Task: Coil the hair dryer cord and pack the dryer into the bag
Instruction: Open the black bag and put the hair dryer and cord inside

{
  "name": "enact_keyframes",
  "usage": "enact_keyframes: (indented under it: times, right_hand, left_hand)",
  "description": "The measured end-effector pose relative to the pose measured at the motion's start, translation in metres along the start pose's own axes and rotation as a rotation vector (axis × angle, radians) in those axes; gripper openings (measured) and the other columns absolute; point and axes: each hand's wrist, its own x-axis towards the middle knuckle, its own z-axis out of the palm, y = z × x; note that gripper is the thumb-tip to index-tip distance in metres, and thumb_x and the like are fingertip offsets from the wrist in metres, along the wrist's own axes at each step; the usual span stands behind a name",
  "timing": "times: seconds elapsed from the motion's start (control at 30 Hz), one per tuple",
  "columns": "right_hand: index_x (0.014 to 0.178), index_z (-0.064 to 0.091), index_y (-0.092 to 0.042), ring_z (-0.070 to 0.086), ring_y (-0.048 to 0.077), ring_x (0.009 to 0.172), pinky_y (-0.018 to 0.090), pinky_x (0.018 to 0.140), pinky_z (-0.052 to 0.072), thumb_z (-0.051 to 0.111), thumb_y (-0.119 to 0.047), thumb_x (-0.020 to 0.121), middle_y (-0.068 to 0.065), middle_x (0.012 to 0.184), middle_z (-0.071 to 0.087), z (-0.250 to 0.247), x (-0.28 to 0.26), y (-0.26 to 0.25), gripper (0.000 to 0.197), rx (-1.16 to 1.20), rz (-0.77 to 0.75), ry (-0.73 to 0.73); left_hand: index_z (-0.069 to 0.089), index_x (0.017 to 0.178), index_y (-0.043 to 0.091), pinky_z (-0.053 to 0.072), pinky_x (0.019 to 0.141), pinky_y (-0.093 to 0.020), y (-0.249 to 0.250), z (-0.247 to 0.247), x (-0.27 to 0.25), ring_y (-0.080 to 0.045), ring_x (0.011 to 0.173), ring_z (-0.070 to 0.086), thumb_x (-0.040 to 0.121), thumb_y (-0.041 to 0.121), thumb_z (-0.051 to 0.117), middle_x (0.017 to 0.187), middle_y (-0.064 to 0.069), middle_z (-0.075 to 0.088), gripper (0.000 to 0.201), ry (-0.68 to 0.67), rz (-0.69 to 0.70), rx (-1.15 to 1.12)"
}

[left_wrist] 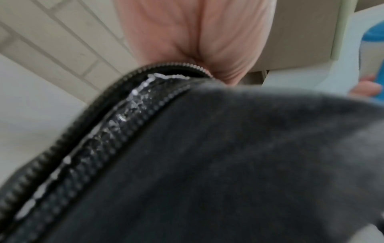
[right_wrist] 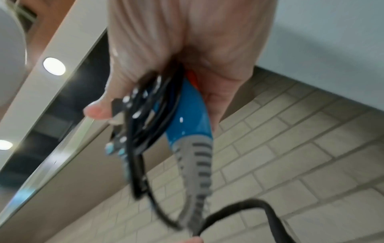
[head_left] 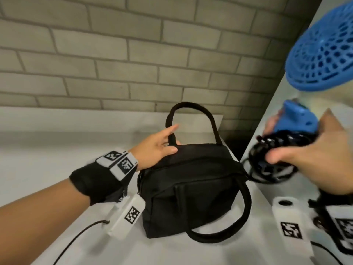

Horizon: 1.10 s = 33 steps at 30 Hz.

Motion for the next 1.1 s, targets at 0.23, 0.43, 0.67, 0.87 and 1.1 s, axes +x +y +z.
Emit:
enact_keyframes:
  times: [0.23, 0.43, 0.67, 0.87, 1.1]
  right_hand:
    - [0.112, 0.051, -0.025, 0.044, 0.002, 0.113, 0.016, 0.100, 0.026, 0.084, -0.042, 0.043, -0.010, 0.114, 0.053, 0.084, 0.032, 0.025, 0.079, -0.344, -0.151, -0.225]
    - [0.127, 0.043, -0.023, 0.050, 0.021, 0.118, 0.035, 0.103, 0.038, 0.078, -0.048, 0.057, 0.002, 0.130, 0.056, 0.117, 0.010, 0.067, 0.082, -0.607, -0.149, -0.913]
    - [0.132, 0.031, -0.016, 0.053, 0.030, 0.113, 0.033, 0.091, 0.042, 0.073, -0.029, 0.071, 0.011, 0.129, 0.053, 0.130, 0.002, 0.073, 0.076, -0.835, -0.077, -1.238]
    - [0.123, 0.040, -0.001, 0.053, 0.038, 0.109, 0.046, 0.090, 0.045, 0.064, -0.018, 0.080, 0.022, 0.123, 0.054, 0.151, -0.007, 0.083, 0.051, -1.062, -0.167, -1.405]
    - [0.128, 0.036, -0.003, 0.051, 0.037, 0.114, 0.042, 0.094, 0.042, 0.061, -0.010, 0.082, 0.022, 0.126, 0.053, 0.165, 0.003, 0.090, 0.053, -1.104, -0.117, -1.417]
  left_hand:
    - [0.044, 0.117, 0.039, 0.037, 0.107, -0.041, -0.012, -0.011, -0.026, -0.018, 0.109, 0.056, 0.086, 0.001, 0.051, 0.100, 0.007, 0.062, 0.048, 0.053, -0.065, -0.039]
    - [0.050, 0.114, 0.024, 0.049, 0.058, -0.007, -0.021, -0.022, -0.031, 0.008, 0.066, 0.064, 0.088, -0.002, 0.045, 0.095, 0.002, 0.066, 0.038, 0.173, -0.089, -0.222]
    - [0.050, 0.104, 0.040, 0.044, 0.099, -0.039, -0.017, -0.022, -0.030, -0.024, 0.115, 0.053, 0.087, 0.002, 0.050, 0.114, -0.010, 0.060, 0.041, 0.242, -0.066, -0.155]
    - [0.048, 0.099, 0.051, 0.032, 0.110, -0.048, -0.026, -0.018, -0.031, -0.025, 0.127, 0.043, 0.087, 0.007, 0.052, 0.103, 0.007, 0.059, 0.046, 0.203, -0.017, -0.016]
    - [0.043, 0.122, 0.034, 0.029, 0.097, -0.003, -0.008, -0.012, -0.048, -0.002, 0.113, 0.042, 0.090, 0.015, 0.046, 0.128, 0.005, 0.041, 0.037, 0.297, 0.173, 0.371]
